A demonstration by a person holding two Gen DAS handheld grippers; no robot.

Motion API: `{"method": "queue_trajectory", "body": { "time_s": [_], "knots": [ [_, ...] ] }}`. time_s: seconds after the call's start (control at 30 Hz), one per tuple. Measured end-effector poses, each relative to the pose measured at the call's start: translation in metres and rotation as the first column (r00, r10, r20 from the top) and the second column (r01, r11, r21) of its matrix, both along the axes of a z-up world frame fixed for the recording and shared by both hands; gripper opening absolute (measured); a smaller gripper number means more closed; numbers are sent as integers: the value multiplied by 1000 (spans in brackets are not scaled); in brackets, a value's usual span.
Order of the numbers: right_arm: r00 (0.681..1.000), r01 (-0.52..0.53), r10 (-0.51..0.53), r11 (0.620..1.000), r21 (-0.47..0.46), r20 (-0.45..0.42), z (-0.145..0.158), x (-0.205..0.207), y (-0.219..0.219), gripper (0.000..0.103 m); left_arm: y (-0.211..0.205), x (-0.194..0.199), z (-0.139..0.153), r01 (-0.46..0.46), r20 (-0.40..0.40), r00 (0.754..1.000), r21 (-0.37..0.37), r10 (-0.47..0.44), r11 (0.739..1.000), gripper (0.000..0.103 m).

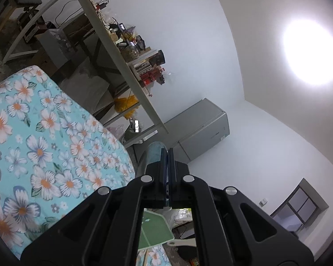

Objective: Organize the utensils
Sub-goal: 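Lift the green caddy with the right tool while the left tool holds the spoon, then drop the metal spoon into the caddy with the left tool while the right tool sets the caddy down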

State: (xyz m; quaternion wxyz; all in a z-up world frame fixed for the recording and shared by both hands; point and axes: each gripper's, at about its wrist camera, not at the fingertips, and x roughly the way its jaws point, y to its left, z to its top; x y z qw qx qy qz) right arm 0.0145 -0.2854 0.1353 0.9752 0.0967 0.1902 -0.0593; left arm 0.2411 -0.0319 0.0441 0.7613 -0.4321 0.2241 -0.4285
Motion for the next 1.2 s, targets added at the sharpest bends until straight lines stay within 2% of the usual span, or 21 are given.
{"method": "queue_trajectory", "body": {
  "time_s": [0.2,0.3,0.5,0.63,0.7,0.87,1.03,1.2],
  "knots": [
    [999,-3,3,1000,5,47,16,-6,1,3,9,-11,-3,-16,1,1000,38,16,999,1],
    [997,-8,8,1000,0,76,24,-10,4,3,15,-18,-1,-30,12,999,61,29,998,9],
    [991,-36,36,999,2,129,41,-10,9,3,28,-36,8,-57,50,997,110,51,992,16],
    [983,-76,71,997,20,168,51,-3,10,3,35,-51,15,-82,83,994,186,67,979,24],
    [979,-98,91,995,33,182,55,2,11,3,37,-59,17,-93,101,992,238,71,967,31],
    [972,-161,143,983,88,184,59,23,10,3,42,-79,12,-127,133,988,385,81,914,49],
    [971,-195,174,973,120,166,56,31,15,3,48,-100,4,-167,184,979,505,83,847,60],
    [973,-209,190,966,150,132,48,43,17,3,47,-113,-2,-164,212,976,575,47,801,67]
  ]
}}
